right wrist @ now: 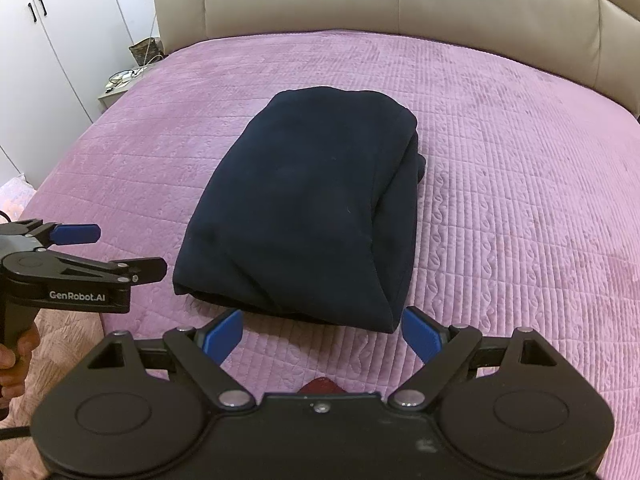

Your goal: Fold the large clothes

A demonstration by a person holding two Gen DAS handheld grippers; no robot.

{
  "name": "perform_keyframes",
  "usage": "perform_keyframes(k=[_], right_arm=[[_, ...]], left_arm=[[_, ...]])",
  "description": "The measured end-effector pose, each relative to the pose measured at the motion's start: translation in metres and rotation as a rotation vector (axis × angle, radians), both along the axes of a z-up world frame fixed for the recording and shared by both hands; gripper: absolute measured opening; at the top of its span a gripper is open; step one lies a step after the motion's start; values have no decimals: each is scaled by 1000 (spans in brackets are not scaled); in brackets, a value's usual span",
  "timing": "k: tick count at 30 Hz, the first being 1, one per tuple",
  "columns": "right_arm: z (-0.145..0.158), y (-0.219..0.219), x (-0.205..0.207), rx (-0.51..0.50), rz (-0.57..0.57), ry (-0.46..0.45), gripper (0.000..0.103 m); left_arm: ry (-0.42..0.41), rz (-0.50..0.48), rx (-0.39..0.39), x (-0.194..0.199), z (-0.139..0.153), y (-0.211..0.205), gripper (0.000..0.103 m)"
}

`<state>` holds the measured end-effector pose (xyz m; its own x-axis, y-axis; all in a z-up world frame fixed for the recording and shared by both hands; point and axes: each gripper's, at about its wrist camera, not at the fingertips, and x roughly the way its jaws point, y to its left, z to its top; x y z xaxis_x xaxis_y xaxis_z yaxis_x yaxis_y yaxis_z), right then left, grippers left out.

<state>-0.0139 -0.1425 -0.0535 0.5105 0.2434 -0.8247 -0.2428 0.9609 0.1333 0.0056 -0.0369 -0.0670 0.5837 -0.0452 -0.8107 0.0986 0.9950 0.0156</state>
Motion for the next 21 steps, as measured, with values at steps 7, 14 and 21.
perform_keyframes(k=[7, 14, 21], right_arm=[[0, 1, 0, 0, 8, 1, 102], [-1, -1, 0, 1, 10, 6, 102], [-1, -2, 1, 1, 13, 5, 102]], left_arm=[[-7, 6, 1, 0, 0, 0, 103], [-43, -9, 36, -3, 0, -3, 103], [-28, -13, 39, 0, -2, -4, 103]])
